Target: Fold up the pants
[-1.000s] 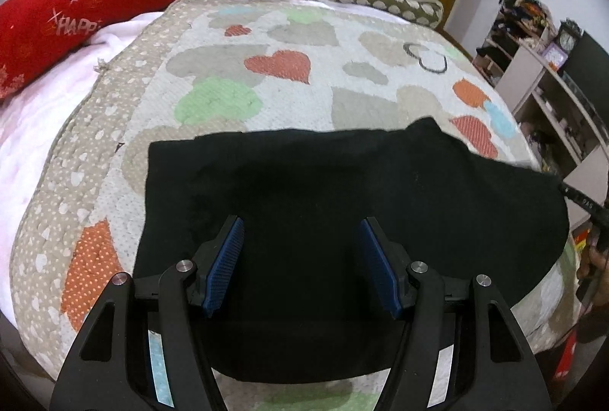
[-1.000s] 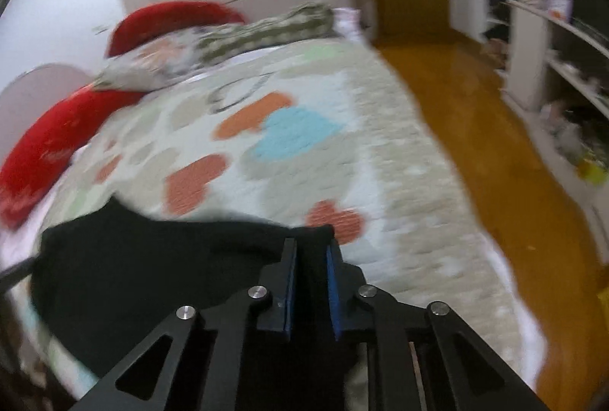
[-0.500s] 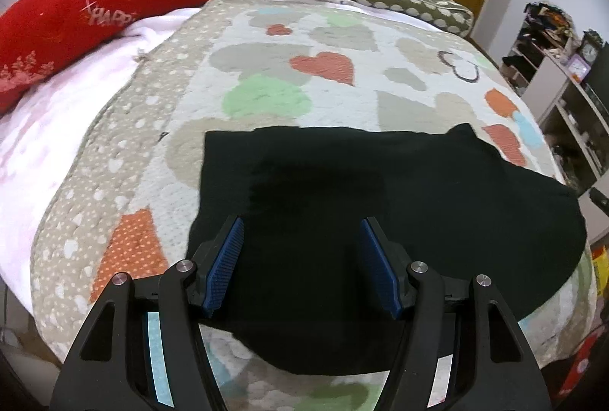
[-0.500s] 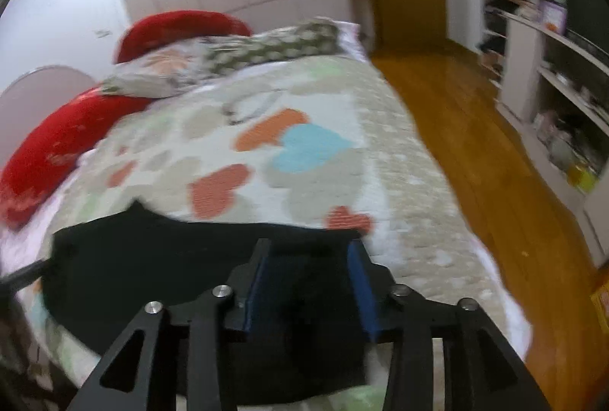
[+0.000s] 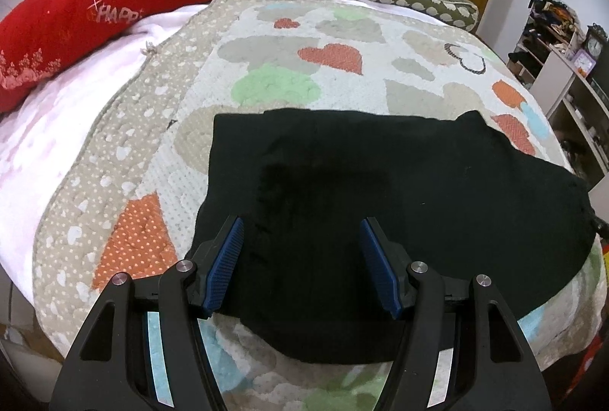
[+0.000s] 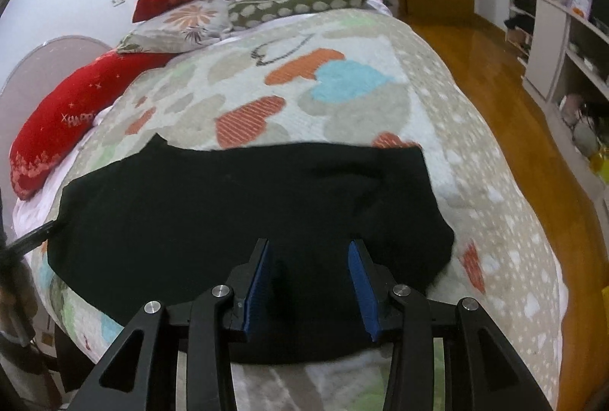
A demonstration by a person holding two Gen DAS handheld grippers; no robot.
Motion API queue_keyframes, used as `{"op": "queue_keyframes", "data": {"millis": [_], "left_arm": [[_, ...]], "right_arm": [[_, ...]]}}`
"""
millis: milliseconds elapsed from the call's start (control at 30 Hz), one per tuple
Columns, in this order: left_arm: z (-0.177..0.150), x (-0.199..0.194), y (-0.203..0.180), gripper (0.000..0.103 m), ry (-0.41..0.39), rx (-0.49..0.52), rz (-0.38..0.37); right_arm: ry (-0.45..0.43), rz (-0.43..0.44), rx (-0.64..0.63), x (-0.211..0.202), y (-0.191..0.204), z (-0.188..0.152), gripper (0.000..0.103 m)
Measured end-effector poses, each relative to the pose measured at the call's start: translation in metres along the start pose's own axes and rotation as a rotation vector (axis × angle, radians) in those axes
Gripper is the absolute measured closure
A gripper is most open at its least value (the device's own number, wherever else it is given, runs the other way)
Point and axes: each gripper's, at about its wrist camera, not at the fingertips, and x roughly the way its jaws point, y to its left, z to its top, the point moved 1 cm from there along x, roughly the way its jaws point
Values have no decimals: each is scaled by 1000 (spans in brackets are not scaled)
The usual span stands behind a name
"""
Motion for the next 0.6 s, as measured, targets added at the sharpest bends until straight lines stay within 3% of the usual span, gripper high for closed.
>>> {"op": "queue_keyframes", "data": {"millis": [200, 600], "left_arm": [[-2, 11, 4, 34, -5, -8, -7], [6, -22, 0, 34, -52, -18, -32]], "right_arm": [[6, 27, 28, 11, -7, -12, 63], [-51, -34, 32, -36, -15, -2, 62]]}}
